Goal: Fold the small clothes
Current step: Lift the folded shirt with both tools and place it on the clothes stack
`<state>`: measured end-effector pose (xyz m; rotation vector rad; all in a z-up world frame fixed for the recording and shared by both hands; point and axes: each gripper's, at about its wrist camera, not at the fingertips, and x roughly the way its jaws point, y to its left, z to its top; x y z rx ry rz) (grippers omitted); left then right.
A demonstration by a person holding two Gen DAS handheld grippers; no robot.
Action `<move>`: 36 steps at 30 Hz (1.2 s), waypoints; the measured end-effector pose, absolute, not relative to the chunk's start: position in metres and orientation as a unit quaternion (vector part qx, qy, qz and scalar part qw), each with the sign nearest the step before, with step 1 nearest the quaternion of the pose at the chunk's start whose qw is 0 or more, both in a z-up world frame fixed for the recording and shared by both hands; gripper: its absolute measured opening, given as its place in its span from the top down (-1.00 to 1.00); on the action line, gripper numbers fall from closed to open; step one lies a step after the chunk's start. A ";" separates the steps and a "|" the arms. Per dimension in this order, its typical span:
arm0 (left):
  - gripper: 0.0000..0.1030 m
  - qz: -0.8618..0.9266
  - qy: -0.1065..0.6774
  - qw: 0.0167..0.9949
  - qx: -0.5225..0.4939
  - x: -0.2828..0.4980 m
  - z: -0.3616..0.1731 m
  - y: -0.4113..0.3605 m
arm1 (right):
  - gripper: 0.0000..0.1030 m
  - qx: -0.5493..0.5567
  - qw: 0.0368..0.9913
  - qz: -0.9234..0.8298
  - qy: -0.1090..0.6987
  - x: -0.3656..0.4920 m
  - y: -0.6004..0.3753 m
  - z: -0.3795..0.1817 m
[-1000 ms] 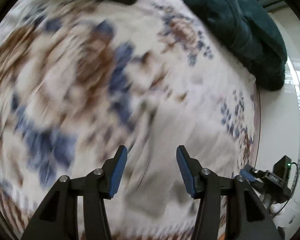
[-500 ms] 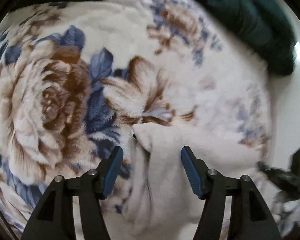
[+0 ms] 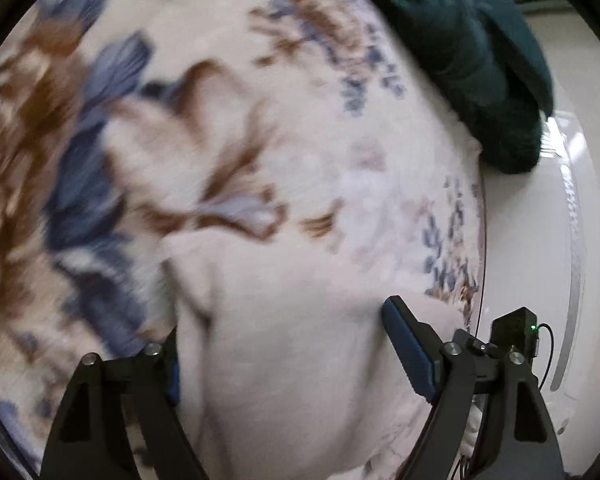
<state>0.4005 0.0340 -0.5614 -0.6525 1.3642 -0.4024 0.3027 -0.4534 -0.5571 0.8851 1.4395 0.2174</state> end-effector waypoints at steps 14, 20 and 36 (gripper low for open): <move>0.56 -0.162 0.552 0.769 -0.280 0.368 -0.464 0.078 | 0.61 0.351 0.711 0.114 0.599 0.303 -0.385 -0.452; 0.56 -0.163 0.500 0.804 -0.279 0.386 -0.374 0.162 | 0.62 0.303 0.742 0.152 0.579 0.334 -0.296 -0.359; 0.55 -0.144 0.457 0.852 -0.211 0.641 -0.271 0.398 | 0.62 0.325 0.782 0.170 0.504 0.580 -0.001 -0.278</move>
